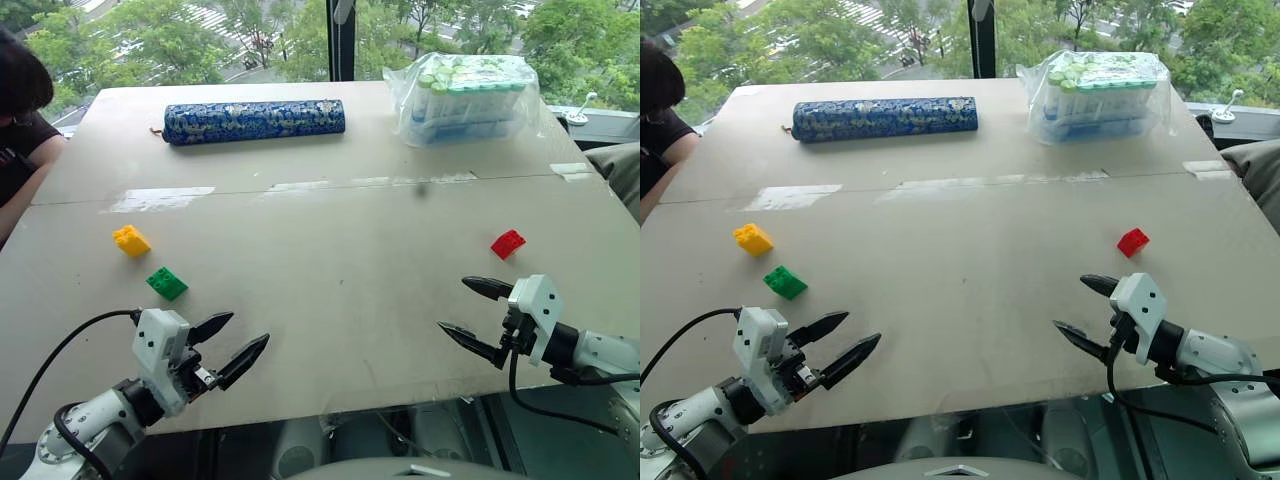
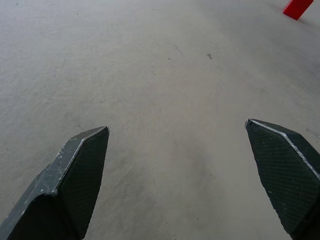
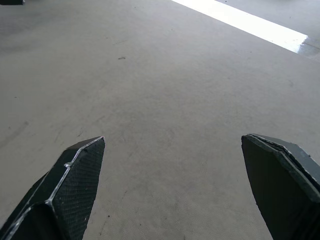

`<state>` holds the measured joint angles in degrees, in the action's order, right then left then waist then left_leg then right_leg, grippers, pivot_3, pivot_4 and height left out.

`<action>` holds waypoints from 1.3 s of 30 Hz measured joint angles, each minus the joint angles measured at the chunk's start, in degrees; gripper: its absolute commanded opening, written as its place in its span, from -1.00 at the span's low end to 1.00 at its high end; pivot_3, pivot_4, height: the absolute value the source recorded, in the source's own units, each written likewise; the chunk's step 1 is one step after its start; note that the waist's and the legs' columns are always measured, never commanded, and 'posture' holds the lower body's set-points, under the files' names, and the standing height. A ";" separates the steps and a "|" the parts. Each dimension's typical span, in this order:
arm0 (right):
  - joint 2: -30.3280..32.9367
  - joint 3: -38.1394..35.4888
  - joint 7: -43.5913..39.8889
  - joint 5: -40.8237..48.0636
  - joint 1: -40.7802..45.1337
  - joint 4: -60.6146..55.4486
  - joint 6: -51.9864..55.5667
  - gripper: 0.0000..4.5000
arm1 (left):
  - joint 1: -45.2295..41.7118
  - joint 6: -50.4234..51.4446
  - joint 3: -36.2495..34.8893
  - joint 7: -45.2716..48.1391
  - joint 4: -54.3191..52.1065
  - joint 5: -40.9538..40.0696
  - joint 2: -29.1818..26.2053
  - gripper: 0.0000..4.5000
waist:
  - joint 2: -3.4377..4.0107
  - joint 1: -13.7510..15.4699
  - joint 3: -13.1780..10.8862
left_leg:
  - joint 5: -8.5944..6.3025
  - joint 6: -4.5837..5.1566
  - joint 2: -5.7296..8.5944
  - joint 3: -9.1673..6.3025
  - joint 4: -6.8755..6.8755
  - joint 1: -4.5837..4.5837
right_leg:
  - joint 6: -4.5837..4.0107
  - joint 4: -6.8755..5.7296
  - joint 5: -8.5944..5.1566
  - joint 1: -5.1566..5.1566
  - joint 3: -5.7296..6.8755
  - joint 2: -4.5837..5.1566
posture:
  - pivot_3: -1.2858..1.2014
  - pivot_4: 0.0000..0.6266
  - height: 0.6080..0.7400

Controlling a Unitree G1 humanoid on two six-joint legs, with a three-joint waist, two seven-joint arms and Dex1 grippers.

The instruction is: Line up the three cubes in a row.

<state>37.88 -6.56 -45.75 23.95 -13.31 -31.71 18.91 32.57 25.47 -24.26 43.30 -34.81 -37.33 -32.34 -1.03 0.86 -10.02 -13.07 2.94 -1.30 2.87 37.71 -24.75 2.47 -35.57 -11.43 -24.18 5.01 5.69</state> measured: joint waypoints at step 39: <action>9.68 8.83 3.39 -1.73 40.33 29.62 32.08 -0.42 | -15.77 4.12 11.32 3.47 -7.95 -3.53 -10.86 1.00 | 0.06 -0.10 -0.02 | 0.17 0.29 -0.03 0.08 0.17 0.00 | -0.02 -0.18 0.02 0.04 -0.35 -0.42 | 0.03 -0.52 1.00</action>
<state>47.56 2.27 -42.36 22.22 27.02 -2.09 50.99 16.80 29.60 -12.94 46.77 -42.76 -40.86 -43.20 -0.97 0.76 -10.03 -12.90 3.23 -1.33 2.94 37.87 -24.75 2.45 -35.75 -11.40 -24.15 4.65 5.27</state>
